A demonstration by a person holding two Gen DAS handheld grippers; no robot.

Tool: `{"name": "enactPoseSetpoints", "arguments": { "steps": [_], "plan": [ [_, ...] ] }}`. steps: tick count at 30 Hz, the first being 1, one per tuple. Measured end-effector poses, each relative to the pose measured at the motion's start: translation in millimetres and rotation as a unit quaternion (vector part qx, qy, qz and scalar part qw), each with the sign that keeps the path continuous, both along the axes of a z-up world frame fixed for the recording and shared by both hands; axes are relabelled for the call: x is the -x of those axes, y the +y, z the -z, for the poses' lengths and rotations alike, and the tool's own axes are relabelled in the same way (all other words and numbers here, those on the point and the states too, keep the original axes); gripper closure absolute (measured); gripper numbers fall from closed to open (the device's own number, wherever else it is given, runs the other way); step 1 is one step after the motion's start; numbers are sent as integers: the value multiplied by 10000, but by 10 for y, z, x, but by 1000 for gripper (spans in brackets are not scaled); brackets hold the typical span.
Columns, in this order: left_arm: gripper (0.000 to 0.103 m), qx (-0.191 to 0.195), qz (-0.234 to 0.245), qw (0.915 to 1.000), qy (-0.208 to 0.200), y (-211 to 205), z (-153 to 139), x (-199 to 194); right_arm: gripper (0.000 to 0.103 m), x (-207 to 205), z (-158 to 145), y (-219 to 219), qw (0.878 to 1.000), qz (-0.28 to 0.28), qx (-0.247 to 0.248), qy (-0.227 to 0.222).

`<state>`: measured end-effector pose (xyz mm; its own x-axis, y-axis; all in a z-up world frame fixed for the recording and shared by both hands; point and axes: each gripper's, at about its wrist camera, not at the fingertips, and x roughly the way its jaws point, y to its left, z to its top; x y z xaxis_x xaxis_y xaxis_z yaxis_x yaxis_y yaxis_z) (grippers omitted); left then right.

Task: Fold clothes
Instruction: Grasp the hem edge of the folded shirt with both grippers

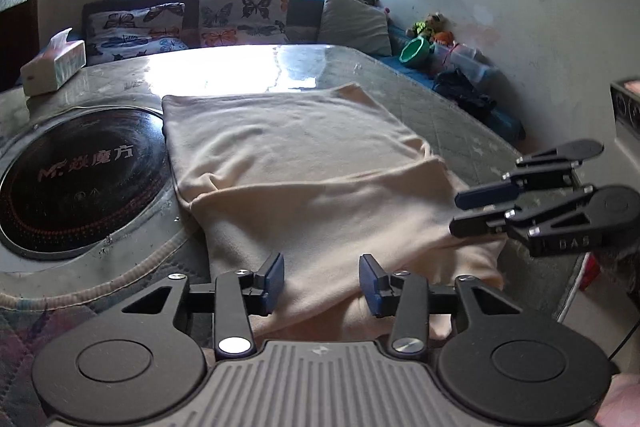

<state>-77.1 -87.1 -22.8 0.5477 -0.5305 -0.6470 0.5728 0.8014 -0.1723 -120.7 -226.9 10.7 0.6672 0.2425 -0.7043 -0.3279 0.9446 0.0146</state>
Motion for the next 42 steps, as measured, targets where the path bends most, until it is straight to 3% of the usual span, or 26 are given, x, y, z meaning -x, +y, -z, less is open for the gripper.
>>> {"name": "enactPoseSetpoints", "arguments": {
  "steps": [6, 10, 17, 24, 25, 27, 29, 34, 42],
  "plan": [
    [58, -43, 138, 9998, -164, 88, -107, 77, 73, 29, 40, -4, 10000, -24, 69, 21],
    [57, -219, 550, 9976, -365, 171, -202, 243, 67, 124, -75, -20, 9998, -125, 159, -77],
    [56, -676, 1354, 9854, -783, 48, -112, 576, 59, 305, -131, -22, 9985, -319, 440, -51],
    [57, -946, 1609, 9740, -1287, -170, -1, 645, 48, 475, -81, 33, 9949, -557, 845, -11],
    [58, -959, 1630, 9729, -1331, -192, 14, 646, 47, 492, -77, 41, 9944, -584, 879, -8],
    [70, -967, 1656, 9713, -1407, -223, 36, 644, 42, 517, -64, 50, 9939, -628, 908, -8],
    [87, -917, 1653, 9714, -1439, -229, 36, 631, 42, 536, -51, 60, 9932, -678, 945, -32],
    [91, -459, 1287, 9821, -1297, -143, -120, 434, 34, 577, -41, 111, 9890, -960, 1097, -253],
    [91, 181, 935, 9917, -861, -91, -302, -49, 36, 366, 64, 233, 9851, -1143, 1126, -623]
  ]
}}
